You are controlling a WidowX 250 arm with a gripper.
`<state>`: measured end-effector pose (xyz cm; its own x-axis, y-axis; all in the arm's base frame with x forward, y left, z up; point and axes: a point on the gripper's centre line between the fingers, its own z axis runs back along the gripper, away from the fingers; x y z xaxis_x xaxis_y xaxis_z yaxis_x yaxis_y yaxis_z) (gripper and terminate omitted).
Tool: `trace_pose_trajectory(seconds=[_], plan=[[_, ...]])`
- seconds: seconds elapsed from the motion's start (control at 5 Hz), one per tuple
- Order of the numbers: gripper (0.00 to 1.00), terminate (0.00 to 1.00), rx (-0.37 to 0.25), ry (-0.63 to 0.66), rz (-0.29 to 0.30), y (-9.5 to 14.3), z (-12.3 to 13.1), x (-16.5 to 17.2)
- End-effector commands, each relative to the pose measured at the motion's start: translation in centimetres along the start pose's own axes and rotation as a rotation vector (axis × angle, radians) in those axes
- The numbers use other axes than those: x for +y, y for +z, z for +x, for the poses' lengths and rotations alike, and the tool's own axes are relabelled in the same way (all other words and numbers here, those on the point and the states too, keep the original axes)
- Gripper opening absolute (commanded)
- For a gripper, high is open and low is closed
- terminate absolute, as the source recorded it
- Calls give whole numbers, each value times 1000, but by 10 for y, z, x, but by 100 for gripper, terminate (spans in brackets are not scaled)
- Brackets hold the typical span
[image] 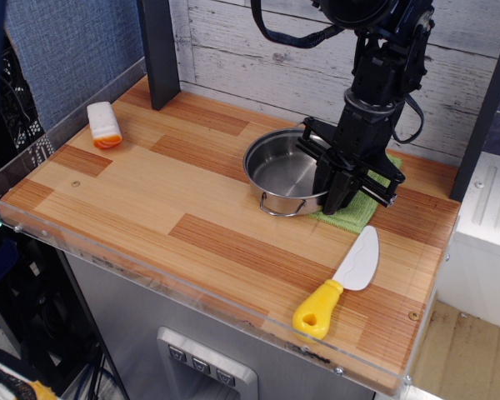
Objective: Move the bowl and place in on the green cloth
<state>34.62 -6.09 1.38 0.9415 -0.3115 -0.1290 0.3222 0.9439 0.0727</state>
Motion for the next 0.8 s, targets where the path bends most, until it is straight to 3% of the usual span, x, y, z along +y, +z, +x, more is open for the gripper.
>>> trace_pose_trajectory(seconds=[0.0, 0.2, 0.6], plan=[[0, 0, -112, -35, 8, 34, -16, -8], [100, 0, -106, -50, -14, 36, -19, -7], [100, 0, -131, -37, -24, 50, -25, 0]])
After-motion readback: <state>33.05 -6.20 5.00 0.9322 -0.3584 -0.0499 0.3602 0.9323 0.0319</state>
